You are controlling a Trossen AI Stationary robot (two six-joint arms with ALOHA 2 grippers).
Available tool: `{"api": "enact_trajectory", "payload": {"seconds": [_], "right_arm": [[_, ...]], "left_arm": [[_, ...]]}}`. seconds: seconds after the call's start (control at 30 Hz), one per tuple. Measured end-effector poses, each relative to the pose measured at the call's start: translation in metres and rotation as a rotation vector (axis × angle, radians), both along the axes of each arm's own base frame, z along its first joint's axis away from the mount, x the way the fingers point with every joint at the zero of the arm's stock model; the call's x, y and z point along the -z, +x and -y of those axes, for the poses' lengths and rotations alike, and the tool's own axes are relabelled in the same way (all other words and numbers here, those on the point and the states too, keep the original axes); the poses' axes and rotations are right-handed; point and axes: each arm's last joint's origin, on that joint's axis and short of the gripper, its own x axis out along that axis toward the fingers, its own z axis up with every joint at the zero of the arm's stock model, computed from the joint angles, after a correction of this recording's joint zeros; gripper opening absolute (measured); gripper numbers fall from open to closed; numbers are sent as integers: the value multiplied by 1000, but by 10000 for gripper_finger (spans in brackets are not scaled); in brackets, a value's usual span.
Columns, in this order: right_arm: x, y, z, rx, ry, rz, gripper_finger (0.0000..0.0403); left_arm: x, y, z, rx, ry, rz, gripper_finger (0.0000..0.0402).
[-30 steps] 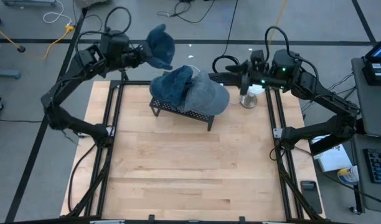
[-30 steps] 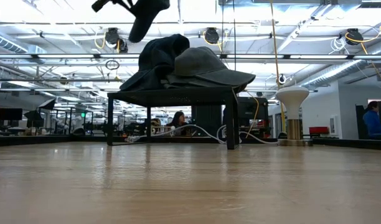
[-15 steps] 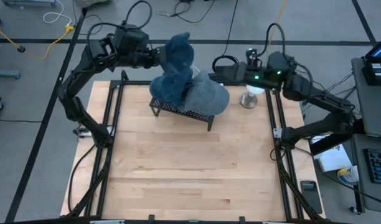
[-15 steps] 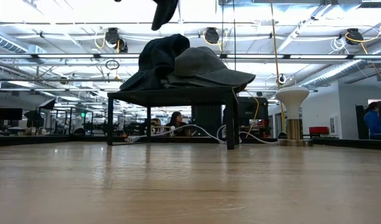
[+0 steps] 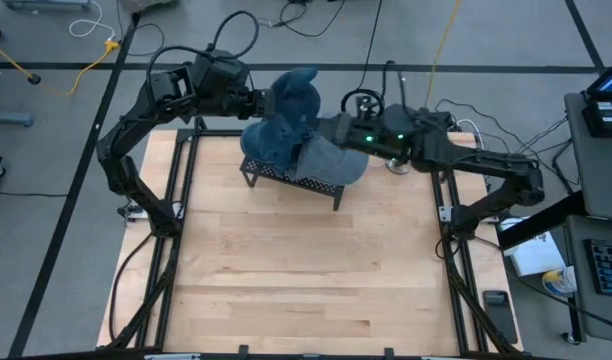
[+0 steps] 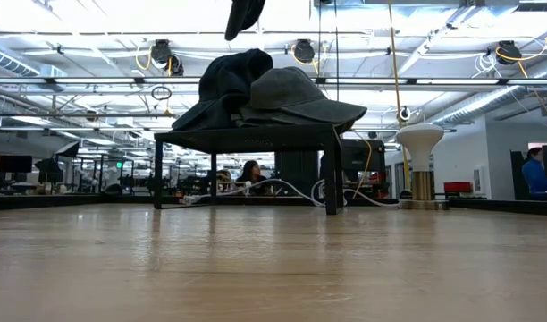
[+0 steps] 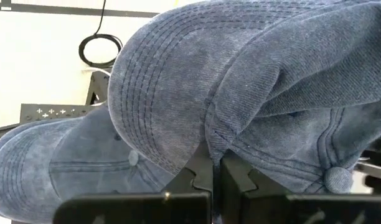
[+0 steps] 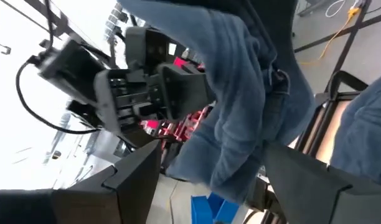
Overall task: Pick & Place hat
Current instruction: Stack the blue cap on the stacked blue cap on the shelf
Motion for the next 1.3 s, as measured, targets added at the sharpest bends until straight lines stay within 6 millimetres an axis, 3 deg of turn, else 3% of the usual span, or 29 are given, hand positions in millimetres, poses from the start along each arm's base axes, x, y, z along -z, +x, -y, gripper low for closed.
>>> {"api": "enact_trajectory", "payload": {"seconds": [0.17,0.33,0.7,0.87,1.1,1.3], "right_arm": [[7,18,-3,-19,-12,45,269],[9,21,-7,-30,-12,40,242],[10,19,-7,-36,17,25,98],[6,18,-7,-32,-12,52,13],[-19,-11,-11,-22,-125,98,4],[-42,-47,-16,-25,-218,124,2]], "left_arm": [[2,2,9,43,12,-43,0],[8,-1,13,27,17,-122,0],[7,3,19,81,25,-105,0],[7,3,19,68,46,-115,7],[3,-2,17,71,67,-107,75],[-8,8,19,227,64,48,191]]}}
